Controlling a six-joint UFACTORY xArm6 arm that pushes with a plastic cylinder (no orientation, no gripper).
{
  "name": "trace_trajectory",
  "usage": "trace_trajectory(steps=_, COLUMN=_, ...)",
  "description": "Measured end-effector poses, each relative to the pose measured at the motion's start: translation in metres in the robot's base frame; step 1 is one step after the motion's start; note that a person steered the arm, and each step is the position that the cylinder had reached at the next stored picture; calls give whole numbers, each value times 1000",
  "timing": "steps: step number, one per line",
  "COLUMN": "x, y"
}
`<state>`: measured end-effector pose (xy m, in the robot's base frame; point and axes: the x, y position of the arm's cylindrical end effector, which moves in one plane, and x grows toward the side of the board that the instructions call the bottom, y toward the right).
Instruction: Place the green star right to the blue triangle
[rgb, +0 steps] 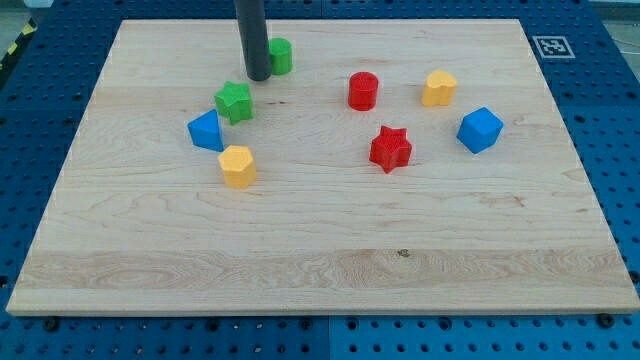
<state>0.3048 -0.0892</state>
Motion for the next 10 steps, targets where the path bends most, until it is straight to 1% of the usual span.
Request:
trace_trajectory(steps=1, x=3, y=-10)
trace_trajectory(steps=2, x=62, y=-12)
trace_trajectory(steps=3, x=111, y=-11)
trace_trajectory(steps=4, x=107, y=-5)
trace_trajectory(steps=6, x=45, y=38)
trace_trajectory(steps=7, x=27, y=49)
trace_trajectory(steps=9, x=23, y=57)
trace_trajectory(steps=10, x=-2, y=57)
